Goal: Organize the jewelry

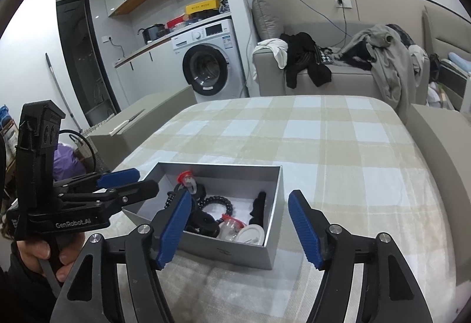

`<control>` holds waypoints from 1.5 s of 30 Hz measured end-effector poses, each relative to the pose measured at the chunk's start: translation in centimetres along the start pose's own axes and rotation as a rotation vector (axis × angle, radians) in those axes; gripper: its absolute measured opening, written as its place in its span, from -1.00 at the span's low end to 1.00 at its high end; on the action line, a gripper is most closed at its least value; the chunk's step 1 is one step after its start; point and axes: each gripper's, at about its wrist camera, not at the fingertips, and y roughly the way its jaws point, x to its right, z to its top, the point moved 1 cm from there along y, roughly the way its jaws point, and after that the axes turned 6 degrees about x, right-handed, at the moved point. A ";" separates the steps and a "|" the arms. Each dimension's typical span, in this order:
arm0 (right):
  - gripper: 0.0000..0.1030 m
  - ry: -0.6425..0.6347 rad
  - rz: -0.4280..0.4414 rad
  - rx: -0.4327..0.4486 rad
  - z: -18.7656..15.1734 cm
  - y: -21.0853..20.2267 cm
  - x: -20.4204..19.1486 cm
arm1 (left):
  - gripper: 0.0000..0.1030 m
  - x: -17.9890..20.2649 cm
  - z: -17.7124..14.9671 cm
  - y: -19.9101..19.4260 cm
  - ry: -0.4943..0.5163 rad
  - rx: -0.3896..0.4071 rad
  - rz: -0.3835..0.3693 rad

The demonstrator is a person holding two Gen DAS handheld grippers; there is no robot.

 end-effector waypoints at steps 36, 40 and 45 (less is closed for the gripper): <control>1.00 -0.195 0.058 0.162 -3.5 -1.8 -2.8 | 0.97 -0.9 -3.2 -2.9 0.111 0.234 0.123; 1.00 -0.224 0.055 0.187 -3.5 -2.1 -3.3 | 0.97 -0.6 -3.5 -3.0 0.121 0.243 0.124; 1.00 -0.198 0.057 0.212 -3.5 -2.6 -2.7 | 0.97 -0.1 -3.6 -3.2 0.143 0.258 0.121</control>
